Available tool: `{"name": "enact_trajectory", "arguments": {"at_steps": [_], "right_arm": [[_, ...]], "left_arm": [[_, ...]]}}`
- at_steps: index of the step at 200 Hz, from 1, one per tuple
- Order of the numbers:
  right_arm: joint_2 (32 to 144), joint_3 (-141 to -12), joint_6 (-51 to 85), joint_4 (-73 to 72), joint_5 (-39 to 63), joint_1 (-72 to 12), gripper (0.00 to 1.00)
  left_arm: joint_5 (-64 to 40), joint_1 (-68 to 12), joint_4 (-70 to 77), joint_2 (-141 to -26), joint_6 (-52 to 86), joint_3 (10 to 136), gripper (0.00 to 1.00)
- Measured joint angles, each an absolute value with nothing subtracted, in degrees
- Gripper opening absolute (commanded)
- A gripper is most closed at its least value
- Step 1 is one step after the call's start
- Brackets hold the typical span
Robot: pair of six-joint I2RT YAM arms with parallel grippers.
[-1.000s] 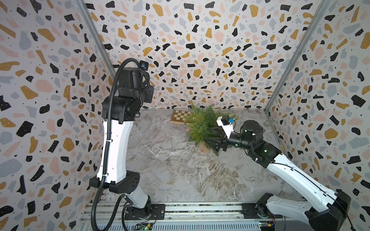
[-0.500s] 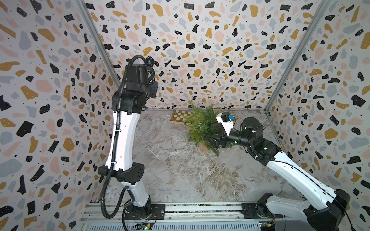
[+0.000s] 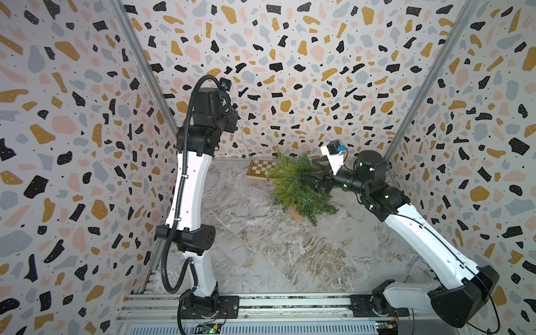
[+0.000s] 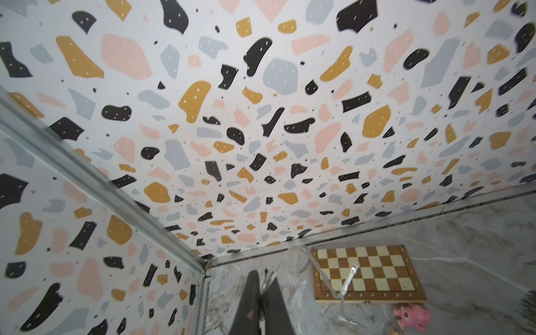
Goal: Remove string lights from the small christmas tree
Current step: Remove the light string from the Christmas tree.
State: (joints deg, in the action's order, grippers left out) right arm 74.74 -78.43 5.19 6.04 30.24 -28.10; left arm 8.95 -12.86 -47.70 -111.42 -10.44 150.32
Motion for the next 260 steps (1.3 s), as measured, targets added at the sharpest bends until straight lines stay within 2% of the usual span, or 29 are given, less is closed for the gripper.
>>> {"name": "enact_trajectory", "arguments": {"at_steps": [45, 103, 182, 260], "right_arm": [[81.93, -87.46, 5.96, 6.50, 34.50, -20.08, 0.87], [93.91, -99.85, 3.86, 6.87, 38.35, -14.20, 0.89], [124.20, -138.23, -1.69, 16.69, 42.17, -9.78, 0.88], [129.19, -138.78, -2.20, 16.40, 43.09, -13.43, 0.87]], "left_arm": [[0.23, -12.86, -39.05, -115.59, -5.67, 150.80, 0.00], [-8.19, -14.28, -30.41, -122.10, -1.89, 151.37, 0.00], [-12.25, -17.52, -22.68, -124.01, -0.49, 152.22, 0.00], [-12.67, -22.04, -20.51, -127.17, -0.16, 152.22, 0.00]]}}
